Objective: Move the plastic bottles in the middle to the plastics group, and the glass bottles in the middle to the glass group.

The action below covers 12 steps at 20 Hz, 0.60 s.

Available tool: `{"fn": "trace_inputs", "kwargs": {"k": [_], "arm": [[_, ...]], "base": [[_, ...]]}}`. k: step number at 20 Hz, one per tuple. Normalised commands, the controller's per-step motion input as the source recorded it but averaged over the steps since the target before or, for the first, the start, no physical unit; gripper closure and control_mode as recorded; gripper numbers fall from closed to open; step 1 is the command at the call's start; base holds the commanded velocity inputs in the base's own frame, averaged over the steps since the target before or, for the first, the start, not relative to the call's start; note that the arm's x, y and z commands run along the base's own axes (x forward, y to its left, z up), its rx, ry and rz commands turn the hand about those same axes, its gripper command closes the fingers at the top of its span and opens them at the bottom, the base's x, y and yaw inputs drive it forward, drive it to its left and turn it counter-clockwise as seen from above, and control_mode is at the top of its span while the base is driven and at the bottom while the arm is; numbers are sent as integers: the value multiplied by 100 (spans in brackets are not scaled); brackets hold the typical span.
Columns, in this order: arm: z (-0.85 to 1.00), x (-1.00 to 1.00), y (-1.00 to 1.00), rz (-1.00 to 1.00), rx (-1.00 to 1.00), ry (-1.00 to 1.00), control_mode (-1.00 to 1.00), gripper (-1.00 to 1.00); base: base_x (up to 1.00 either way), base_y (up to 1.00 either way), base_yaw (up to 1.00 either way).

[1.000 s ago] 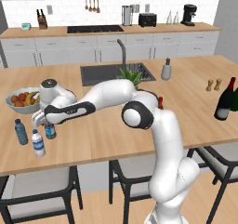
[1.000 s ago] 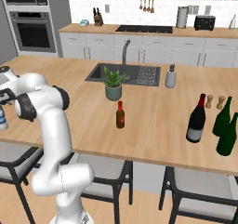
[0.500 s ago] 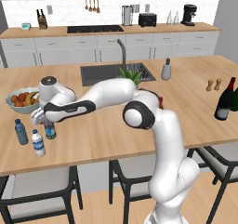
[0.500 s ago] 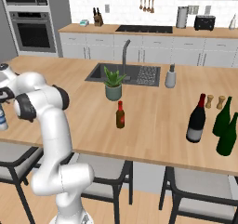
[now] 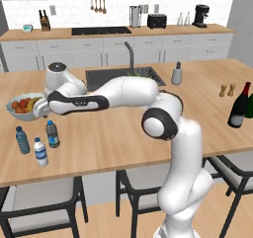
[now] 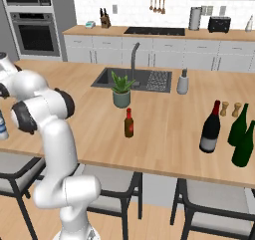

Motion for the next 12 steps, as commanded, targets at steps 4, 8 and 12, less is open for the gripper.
{"fn": "trace_inputs", "kwargs": {"k": [4,8,12], "arm": [[53,-21,-61,-8,10,0,-100,-100],[10,-33,-66,-6,1,0,-100,-100],[0,-44,-76,-6,0,0,-100,-100]], "base": [[0,0,0],[0,0,0],[0,0,0]]}}
